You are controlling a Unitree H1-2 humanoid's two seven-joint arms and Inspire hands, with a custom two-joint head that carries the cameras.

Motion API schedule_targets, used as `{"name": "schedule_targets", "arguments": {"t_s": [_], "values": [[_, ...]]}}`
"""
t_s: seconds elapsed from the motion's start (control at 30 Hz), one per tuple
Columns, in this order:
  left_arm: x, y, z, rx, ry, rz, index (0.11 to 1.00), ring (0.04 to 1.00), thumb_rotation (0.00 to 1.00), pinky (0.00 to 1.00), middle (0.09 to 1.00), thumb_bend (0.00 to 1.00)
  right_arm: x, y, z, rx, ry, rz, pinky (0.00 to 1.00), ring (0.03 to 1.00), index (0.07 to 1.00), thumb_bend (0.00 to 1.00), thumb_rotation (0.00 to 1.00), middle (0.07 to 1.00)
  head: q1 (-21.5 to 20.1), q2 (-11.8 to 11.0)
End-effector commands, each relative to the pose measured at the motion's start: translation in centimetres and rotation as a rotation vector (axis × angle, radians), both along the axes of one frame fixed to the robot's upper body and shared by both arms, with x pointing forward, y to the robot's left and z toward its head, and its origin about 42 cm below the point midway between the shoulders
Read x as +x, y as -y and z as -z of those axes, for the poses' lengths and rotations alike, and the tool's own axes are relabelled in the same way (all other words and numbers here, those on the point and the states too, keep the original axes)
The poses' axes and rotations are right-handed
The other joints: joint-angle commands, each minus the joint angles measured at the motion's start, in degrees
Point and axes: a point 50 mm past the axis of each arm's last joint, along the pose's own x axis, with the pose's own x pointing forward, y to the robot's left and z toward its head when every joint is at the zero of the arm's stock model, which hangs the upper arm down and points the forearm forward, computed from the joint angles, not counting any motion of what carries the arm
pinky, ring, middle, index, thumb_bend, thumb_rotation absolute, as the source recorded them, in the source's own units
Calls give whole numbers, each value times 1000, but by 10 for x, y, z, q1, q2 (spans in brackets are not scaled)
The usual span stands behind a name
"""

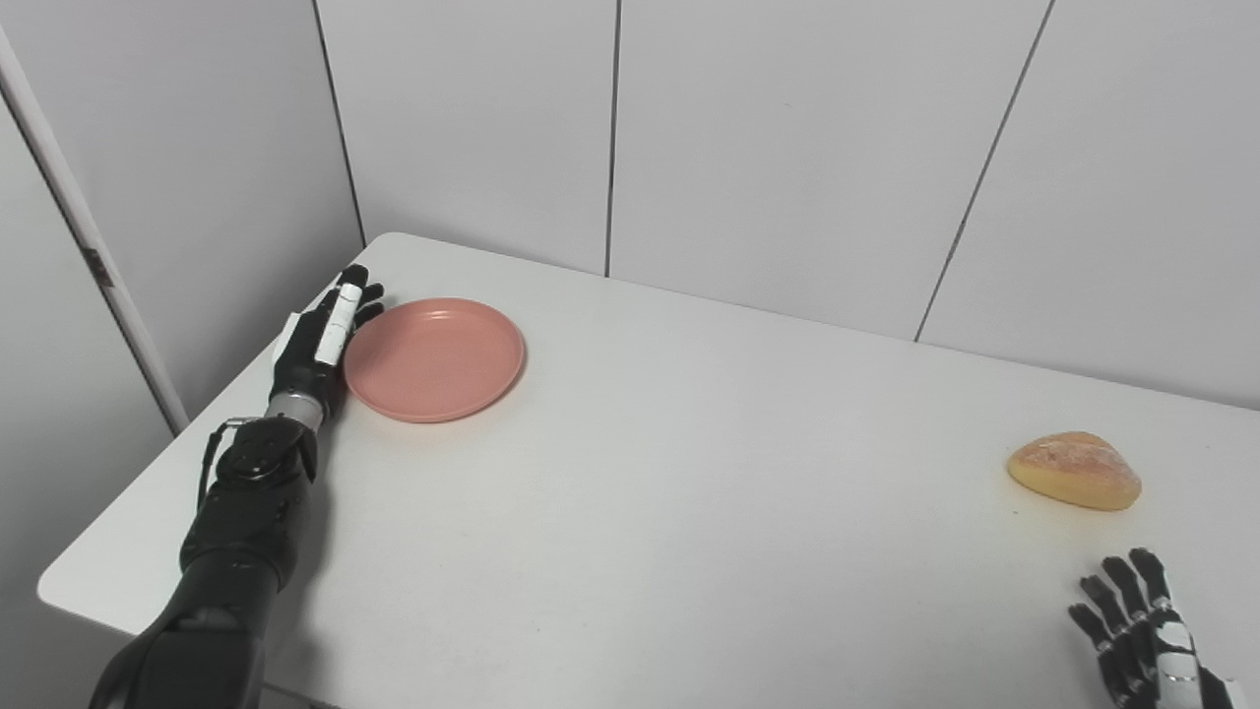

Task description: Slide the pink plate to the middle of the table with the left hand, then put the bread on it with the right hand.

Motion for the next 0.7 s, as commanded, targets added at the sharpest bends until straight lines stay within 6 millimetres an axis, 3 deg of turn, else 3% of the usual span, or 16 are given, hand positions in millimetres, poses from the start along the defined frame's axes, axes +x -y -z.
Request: {"name": "schedule_targets", "arguments": {"t_s": [0.0, 0.23, 0.67], "values": [[14, 4, -23, 26, 68, 26, 928, 889, 891, 858, 885, 1000, 2, -2, -10, 1, 30, -7, 927, 945, 990, 710, 906, 967, 0, 0], [18, 15, -21, 6, 71, 42, 937, 885, 919, 835, 888, 1000, 2, -2, -9, 1, 28, -11, 928, 943, 992, 699, 907, 967, -2, 1], [25, 40, -7, 4, 77, 125, 930, 882, 870, 867, 875, 1000, 6, -4, -6, -1, 26, -19, 919, 937, 984, 714, 914, 964, -11, 2]]}}
